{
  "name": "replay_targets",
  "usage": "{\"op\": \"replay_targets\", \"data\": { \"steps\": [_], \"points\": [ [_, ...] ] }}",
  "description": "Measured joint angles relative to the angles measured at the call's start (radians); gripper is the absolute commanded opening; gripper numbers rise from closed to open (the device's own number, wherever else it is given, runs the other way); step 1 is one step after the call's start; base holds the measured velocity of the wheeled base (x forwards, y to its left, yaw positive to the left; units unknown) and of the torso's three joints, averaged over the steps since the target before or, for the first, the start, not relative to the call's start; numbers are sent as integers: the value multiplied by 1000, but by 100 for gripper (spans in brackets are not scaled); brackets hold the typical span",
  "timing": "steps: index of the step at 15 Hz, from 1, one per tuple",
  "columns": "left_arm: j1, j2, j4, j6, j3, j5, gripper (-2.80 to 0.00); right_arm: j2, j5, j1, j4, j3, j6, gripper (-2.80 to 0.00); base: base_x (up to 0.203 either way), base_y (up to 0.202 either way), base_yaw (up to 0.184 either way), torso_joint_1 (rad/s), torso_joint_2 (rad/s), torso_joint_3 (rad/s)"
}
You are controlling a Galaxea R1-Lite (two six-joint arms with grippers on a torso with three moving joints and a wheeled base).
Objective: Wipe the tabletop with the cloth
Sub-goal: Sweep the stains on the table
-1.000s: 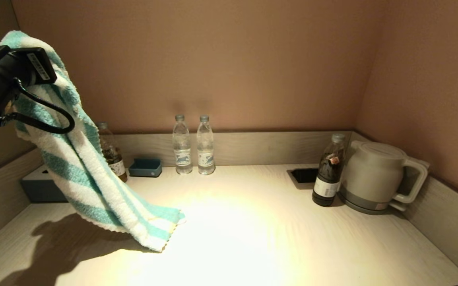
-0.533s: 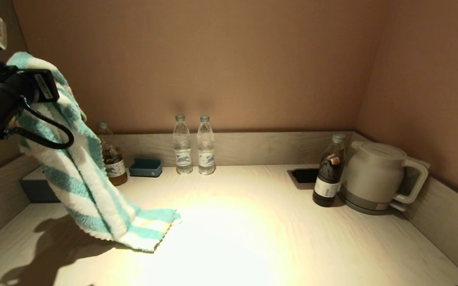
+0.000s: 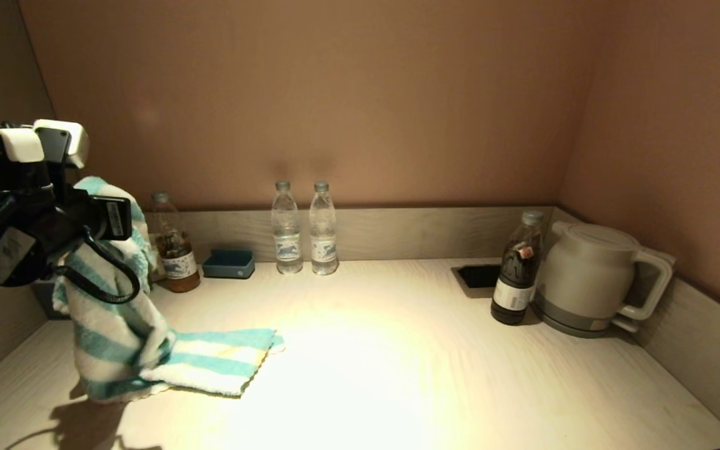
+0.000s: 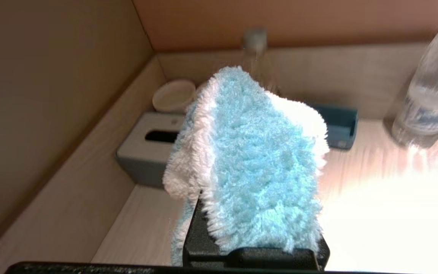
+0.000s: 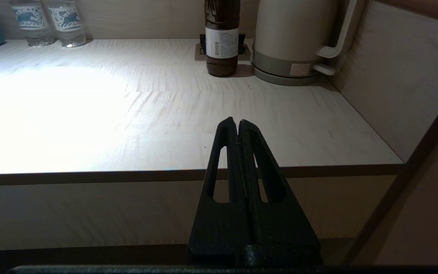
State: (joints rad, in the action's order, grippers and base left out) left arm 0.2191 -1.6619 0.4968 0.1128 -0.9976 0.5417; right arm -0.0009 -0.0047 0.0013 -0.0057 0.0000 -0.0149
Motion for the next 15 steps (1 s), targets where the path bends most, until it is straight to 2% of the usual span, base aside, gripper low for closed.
{"op": "replay_targets", "data": {
  "steps": [8, 12, 15],
  "points": [
    [3, -84, -72, -29, 128, 7, -280, 0, 0, 0, 0, 0, 0, -280, 0, 0, 0, 0, 0, 0],
    [36, -119, -77, -115, 188, -4, -280, 0, 0, 0, 0, 0, 0, -280, 0, 0, 0, 0, 0, 0],
    [82, -144, -79, -234, 197, -4, -280, 0, 0, 0, 0, 0, 0, -280, 0, 0, 0, 0, 0, 0]
  ]
}}
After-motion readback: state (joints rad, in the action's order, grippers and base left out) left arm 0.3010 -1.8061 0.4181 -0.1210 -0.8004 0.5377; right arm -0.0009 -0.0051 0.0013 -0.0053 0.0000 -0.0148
